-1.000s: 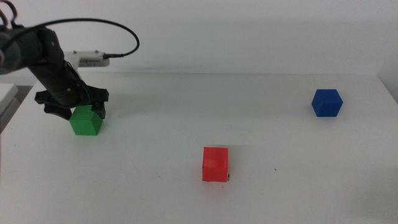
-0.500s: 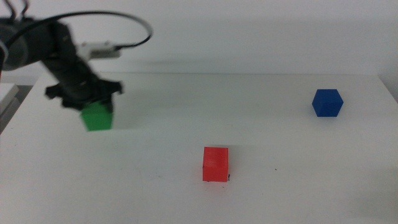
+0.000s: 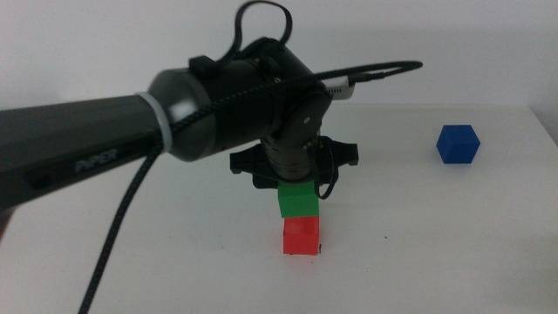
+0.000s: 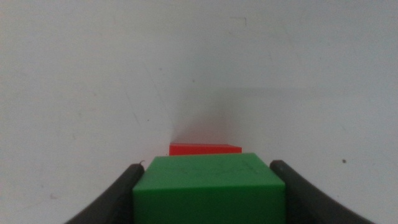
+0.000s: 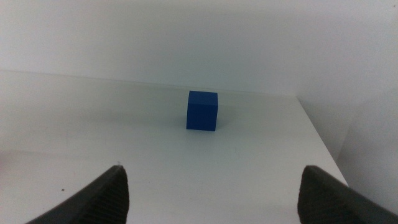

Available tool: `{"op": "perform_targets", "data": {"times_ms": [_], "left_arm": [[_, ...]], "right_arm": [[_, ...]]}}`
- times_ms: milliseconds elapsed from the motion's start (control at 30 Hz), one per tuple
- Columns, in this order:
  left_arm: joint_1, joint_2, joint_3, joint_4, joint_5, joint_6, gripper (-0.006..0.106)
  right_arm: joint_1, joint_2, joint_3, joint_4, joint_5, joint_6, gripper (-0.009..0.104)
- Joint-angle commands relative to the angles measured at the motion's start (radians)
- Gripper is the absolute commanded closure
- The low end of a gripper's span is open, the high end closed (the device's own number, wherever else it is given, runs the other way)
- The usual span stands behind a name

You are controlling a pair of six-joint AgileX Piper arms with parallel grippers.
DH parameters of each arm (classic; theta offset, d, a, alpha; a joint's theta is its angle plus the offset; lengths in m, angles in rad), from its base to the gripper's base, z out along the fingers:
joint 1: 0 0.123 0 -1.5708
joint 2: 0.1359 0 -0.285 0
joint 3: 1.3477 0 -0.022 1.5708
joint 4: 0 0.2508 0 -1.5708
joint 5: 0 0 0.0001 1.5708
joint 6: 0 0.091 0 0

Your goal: Stack red cubes first, then green, then blue cubes in a specific spot.

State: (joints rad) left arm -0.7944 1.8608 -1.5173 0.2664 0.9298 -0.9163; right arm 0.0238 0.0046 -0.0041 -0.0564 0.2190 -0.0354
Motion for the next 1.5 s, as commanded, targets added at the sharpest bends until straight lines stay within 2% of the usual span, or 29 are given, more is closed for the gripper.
{"op": "perform_targets", "data": {"times_ms": [0,833,967,1100,1133,1333,1433,1467], "left_arm": [[-0.004,0.010,-0.012,-0.001,-0.027,-0.013,0.102],[-0.004,0.111,-0.012,-0.016,-0.036,0.013,0.102],[-0.004,0.118,-0.012,-0.011,-0.042,0.031,0.098],[-0.004,0.118,-0.012,-0.013,-0.052,0.036,0.084],[-0.004,0.118,-0.012,0.005,-0.054,0.038,0.072],[-0.004,0.097,-0.012,0.051,-0.077,0.066,0.031],[-0.002,0.025,-0.012,0.073,-0.075,0.181,0.013],[-0.002,-0.003,-0.012,0.073,-0.075,0.203,0.011]], "right_arm": [[-0.005,-0.005,0.004,-0.005,-0.010,-0.008,0.002],[-0.005,-0.005,0.004,-0.005,-0.010,-0.008,0.002],[-0.005,-0.005,0.004,-0.005,-0.010,-0.008,0.002],[-0.005,-0.005,0.004,-0.005,-0.010,-0.008,0.002],[-0.005,-0.005,0.004,-0.005,-0.010,-0.008,0.002],[-0.005,-0.005,0.004,-0.005,-0.010,-0.008,0.002],[-0.005,-0.005,0.004,-0.005,-0.010,-0.008,0.002],[-0.005,-0.005,0.004,-0.005,-0.010,-0.008,0.002]]}}
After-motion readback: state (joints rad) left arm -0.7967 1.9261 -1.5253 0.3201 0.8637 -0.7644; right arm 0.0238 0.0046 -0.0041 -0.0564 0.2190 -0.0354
